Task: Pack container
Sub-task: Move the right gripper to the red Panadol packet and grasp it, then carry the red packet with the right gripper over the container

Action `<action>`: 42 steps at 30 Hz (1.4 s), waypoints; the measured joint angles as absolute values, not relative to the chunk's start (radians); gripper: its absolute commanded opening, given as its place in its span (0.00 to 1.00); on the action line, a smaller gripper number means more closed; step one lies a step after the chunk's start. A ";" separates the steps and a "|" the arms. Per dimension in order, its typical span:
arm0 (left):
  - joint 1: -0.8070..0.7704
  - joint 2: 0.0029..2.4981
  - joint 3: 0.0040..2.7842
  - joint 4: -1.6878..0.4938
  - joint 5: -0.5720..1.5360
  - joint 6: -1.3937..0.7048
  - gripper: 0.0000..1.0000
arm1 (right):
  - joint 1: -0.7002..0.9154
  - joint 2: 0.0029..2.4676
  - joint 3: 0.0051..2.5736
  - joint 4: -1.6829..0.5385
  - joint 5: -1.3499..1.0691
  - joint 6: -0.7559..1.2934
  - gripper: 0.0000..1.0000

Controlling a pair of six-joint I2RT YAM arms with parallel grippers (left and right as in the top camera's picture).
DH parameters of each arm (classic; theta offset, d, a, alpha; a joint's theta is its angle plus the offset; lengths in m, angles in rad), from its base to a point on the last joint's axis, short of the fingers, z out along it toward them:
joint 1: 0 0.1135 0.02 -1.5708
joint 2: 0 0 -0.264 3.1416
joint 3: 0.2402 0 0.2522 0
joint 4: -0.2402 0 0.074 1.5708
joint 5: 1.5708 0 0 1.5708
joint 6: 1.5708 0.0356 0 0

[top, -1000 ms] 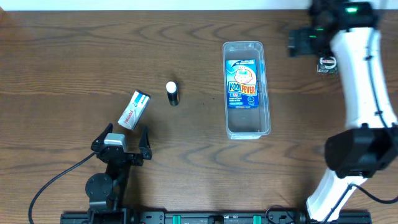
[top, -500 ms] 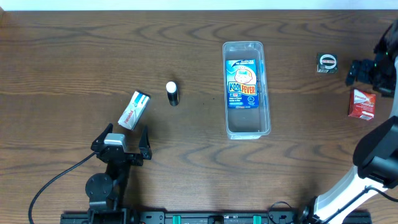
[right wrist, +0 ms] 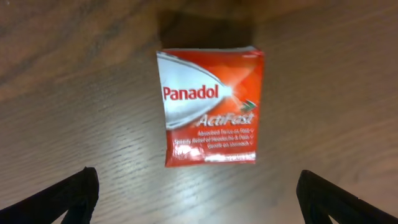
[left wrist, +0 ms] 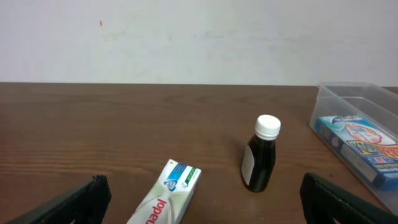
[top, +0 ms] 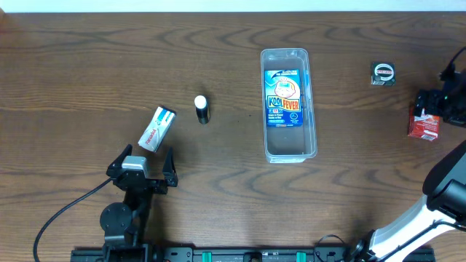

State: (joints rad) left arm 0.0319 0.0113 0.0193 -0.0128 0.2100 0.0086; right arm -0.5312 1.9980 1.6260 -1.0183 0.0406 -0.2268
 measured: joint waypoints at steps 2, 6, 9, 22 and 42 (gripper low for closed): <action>0.032 0.011 0.019 -0.013 0.210 0.009 0.98 | -0.531 1.998 1.598 -0.983 0.037 -0.264 0.99; 0.032 0.011 0.019 -0.013 0.210 0.009 0.98 | -0.532 1.998 1.562 -0.929 0.036 -0.318 0.99; 0.032 0.011 0.019 -0.013 0.210 0.009 0.98 | -0.536 2.006 1.560 -0.899 0.035 -0.337 0.99; 0.032 0.011 0.019 -0.013 0.210 0.009 0.98 | -0.550 2.127 1.560 -0.861 0.036 -0.359 0.99; 0.032 0.011 0.019 -0.013 0.210 0.009 0.98 | -0.588 2.149 1.560 -0.847 -0.020 -0.370 0.72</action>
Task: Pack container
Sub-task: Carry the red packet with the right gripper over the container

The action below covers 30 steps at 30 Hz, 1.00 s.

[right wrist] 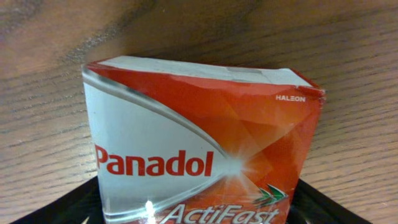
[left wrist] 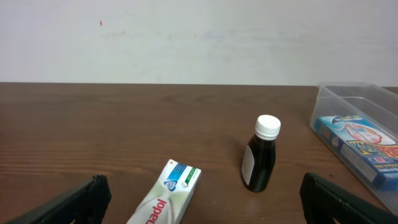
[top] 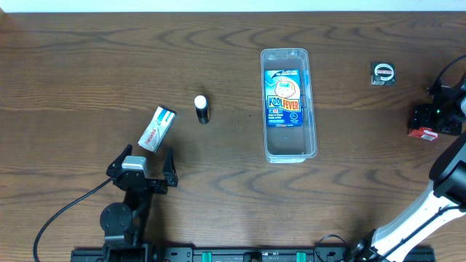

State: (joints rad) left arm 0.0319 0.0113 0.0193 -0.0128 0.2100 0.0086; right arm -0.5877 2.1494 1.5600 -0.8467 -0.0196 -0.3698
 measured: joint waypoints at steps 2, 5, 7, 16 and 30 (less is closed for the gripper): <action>0.032 0.011 0.019 -0.013 0.210 0.009 0.98 | -0.588 2.149 1.560 -0.847 -0.022 -0.374 0.56; 0.032 0.011 0.019 -0.013 0.210 0.009 0.98 | -0.588 2.148 1.562 -0.847 -0.026 -0.372 0.46; 0.032 0.011 0.020 -0.013 0.210 0.009 0.98 | -0.588 2.145 1.562 -0.847 -0.029 -0.363 0.47; 0.032 0.011 0.019 -0.013 0.210 0.009 0.98 | -0.587 2.145 1.601 -0.941 -0.100 -0.340 0.53; 0.032 0.011 0.019 -0.013 0.210 0.009 0.98 | -0.400 2.026 1.938 -1.188 -0.463 -0.220 0.53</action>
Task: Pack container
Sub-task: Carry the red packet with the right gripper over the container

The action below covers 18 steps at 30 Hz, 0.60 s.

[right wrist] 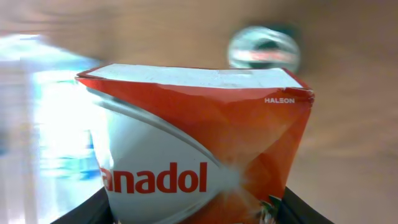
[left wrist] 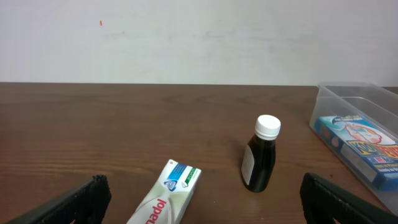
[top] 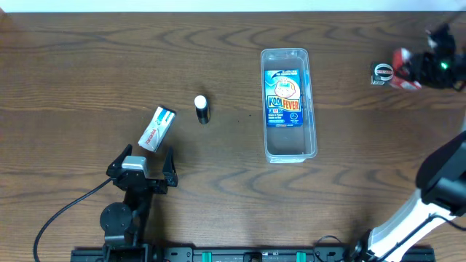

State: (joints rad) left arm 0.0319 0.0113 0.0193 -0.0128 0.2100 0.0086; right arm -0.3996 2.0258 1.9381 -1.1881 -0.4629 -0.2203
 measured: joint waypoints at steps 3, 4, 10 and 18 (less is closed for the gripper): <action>0.032 0.011 0.019 -0.013 0.210 0.009 0.98 | -0.281 1.982 1.951 -1.196 -0.500 -0.180 0.53; 0.032 0.011 0.019 -0.013 0.210 0.009 0.98 | -0.231 1.971 1.951 -1.194 -0.507 -0.162 0.53; 0.032 0.011 0.019 -0.013 0.210 0.009 0.98 | 0.016 1.963 1.952 -1.157 -0.408 -0.030 0.53; 0.032 0.011 0.019 -0.013 0.210 0.009 0.98 | 0.242 2.004 1.952 -1.112 -0.171 0.154 0.53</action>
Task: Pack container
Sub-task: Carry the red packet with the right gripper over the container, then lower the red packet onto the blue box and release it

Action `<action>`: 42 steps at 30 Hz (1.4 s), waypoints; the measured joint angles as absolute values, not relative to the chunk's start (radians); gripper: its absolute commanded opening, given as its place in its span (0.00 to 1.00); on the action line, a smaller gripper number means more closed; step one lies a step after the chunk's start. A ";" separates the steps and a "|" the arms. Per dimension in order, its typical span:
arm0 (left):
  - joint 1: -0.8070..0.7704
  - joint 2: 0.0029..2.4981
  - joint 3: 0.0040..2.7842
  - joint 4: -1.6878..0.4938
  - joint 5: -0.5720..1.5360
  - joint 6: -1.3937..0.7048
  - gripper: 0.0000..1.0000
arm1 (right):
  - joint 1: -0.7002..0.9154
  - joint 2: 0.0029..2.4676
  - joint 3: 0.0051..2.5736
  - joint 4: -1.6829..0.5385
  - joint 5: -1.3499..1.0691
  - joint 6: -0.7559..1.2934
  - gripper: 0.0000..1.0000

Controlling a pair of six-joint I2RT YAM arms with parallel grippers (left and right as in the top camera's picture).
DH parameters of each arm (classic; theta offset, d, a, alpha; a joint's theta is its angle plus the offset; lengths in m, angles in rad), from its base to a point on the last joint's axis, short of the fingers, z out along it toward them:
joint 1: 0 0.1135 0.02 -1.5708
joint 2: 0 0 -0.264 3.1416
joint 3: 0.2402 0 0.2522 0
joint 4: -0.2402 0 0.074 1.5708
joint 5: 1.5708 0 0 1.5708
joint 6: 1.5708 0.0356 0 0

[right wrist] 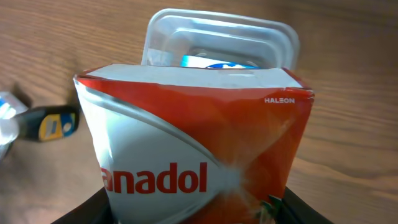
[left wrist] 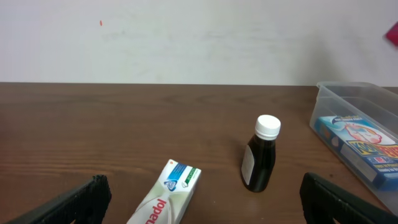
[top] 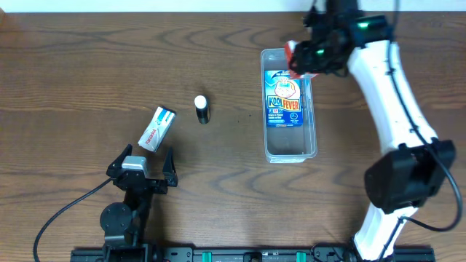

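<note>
A clear plastic container point(top: 313, 109) stands at centre table with a blue Kool Fever pack point(top: 284, 98) lying in it. My right gripper point(top: 302, 58) is shut on a red and white Panadol ActiFast box point(right wrist: 199, 149), held above the container's far end point(right wrist: 217, 31). A white Panadol box point(top: 157, 128) and a small dark bottle with a white cap point(top: 202, 109) sit left of the container. My left gripper point(top: 142, 169) rests open near the front edge, the white box point(left wrist: 165, 196) and the bottle point(left wrist: 260, 162) ahead of it.
The dark bottle point(right wrist: 50, 122) shows at the left of the right wrist view. The right arm's white links point(top: 393, 109) stretch from the front right across the table's right side. A white wall point(left wrist: 186, 37) rises behind the table's far edge.
My right gripper, still holding the red Panadol box, has moved from the far right beside the small round item to over the container's far end. The left arm has not moved.
My right gripper hung open over the red Panadol box at the right edge. It then sat low around the box. Later it held the box raised at the far right, and now holds it above the container. The left gripper stayed open and still.
</note>
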State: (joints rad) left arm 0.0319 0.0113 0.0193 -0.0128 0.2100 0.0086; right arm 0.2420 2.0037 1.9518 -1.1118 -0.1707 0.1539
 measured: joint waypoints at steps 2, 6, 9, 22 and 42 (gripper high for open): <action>0.032 0.011 0.019 -0.013 0.210 0.009 0.98 | 0.279 2.030 1.952 -1.102 -0.117 0.201 0.53; 0.032 0.011 0.019 -0.013 0.210 0.009 0.98 | 0.332 2.091 1.952 -1.102 -0.020 0.283 0.54; 0.032 0.011 0.019 -0.013 0.210 0.009 0.98 | 0.350 2.139 1.952 -1.102 0.020 0.325 0.54; 0.032 0.011 0.019 -0.013 0.210 0.009 0.98 | 0.351 2.256 1.951 -1.102 0.060 0.384 0.73; 0.032 0.011 0.019 -0.013 0.210 0.009 0.98 | 0.351 2.259 2.009 -1.102 0.059 0.346 0.53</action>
